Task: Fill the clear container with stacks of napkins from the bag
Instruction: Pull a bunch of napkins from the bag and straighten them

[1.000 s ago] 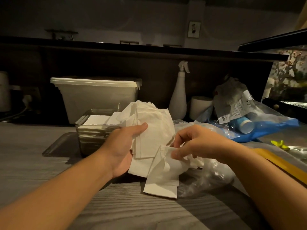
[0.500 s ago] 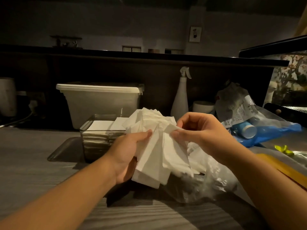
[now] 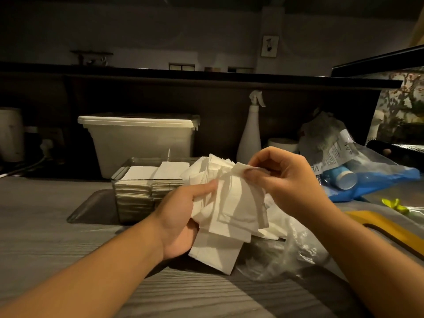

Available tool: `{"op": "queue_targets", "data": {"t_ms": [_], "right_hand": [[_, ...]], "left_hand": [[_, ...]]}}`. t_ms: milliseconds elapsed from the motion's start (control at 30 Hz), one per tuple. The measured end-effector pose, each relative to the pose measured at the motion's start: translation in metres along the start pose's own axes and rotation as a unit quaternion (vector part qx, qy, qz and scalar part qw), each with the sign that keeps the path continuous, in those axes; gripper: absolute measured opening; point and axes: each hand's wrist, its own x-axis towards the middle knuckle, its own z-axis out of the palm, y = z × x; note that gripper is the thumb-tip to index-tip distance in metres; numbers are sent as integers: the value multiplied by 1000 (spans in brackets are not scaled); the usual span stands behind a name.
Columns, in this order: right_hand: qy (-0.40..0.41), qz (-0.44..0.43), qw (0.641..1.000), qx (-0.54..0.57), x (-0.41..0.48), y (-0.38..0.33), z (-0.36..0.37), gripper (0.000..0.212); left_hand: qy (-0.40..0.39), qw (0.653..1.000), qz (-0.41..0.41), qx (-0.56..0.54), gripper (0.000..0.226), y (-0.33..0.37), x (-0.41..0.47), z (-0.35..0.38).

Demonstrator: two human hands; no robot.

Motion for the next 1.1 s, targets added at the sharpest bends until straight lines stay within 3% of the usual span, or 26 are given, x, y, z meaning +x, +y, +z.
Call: {"op": "queue_targets", "data": {"t_ms": [100, 233, 300, 467, 633, 767, 1000, 1100], "right_hand": [[4, 39, 995, 88, 5, -2, -15, 8], [8, 94, 956, 278, 8, -7, -27, 14], [-16, 99, 945, 312, 7, -10, -24, 18], [-9, 99, 972, 211, 4, 0, -2, 6], [9, 47, 994, 99, 0, 8, 10, 7], [37, 7, 995, 90, -2, 6, 13, 9], [73, 27, 997, 21, 0, 9, 9, 7], [55, 67, 991, 107, 4, 3, -5, 13]], "left_hand": [[2, 1000, -5, -11, 34, 1, 1, -2], [18, 1000, -1, -2, 28, 1, 0, -3], [25, 1000, 10, 6, 26, 0, 0, -2], [7, 1000, -4, -3, 41, -1, 0, 0], [-18, 1000, -9, -4, 37, 1, -1, 3], [-29, 1000, -4, 3, 39, -1, 0, 5], [-16, 1000, -17, 11, 44, -2, 0, 3], [-3, 1000, -13, 13, 34, 0, -1, 2]]}}
